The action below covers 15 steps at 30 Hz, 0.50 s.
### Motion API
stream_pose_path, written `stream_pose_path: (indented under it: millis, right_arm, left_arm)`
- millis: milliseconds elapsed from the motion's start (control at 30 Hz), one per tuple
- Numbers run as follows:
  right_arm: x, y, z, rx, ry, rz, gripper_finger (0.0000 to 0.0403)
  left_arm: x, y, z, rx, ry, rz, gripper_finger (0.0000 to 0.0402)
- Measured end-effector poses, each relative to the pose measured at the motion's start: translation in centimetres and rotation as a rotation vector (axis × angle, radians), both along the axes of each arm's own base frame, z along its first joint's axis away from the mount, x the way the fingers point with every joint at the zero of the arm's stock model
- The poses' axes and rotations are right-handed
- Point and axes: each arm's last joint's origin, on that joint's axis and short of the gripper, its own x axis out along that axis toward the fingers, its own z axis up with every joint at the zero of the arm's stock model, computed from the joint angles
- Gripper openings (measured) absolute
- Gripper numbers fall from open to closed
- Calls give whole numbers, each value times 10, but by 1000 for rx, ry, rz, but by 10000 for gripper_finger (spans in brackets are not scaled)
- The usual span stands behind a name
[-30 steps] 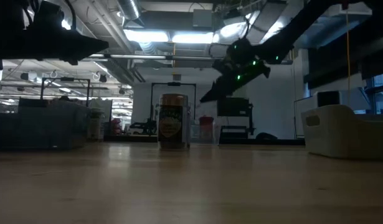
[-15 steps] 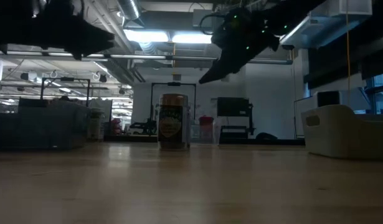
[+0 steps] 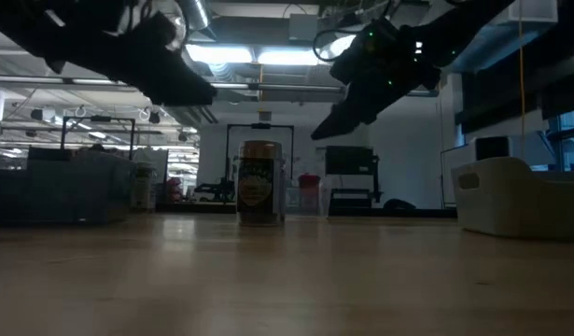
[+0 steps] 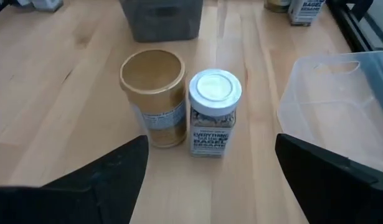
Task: Sort spices by type
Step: Put the middle white spice bottle into the gray bin
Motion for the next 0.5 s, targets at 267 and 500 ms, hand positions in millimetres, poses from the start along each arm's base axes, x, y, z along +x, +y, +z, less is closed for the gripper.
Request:
stream_pose_path:
  millis: [267,500]
  right_arm:
    - [13,6,-18,-1,-16,-2,348]
    - [26,10,-34,-100,2,-112,348]
  left_arm:
    - [13,2,-18,-37,67,2,280]
    - [20,3,-27,-24,99,-1,280]
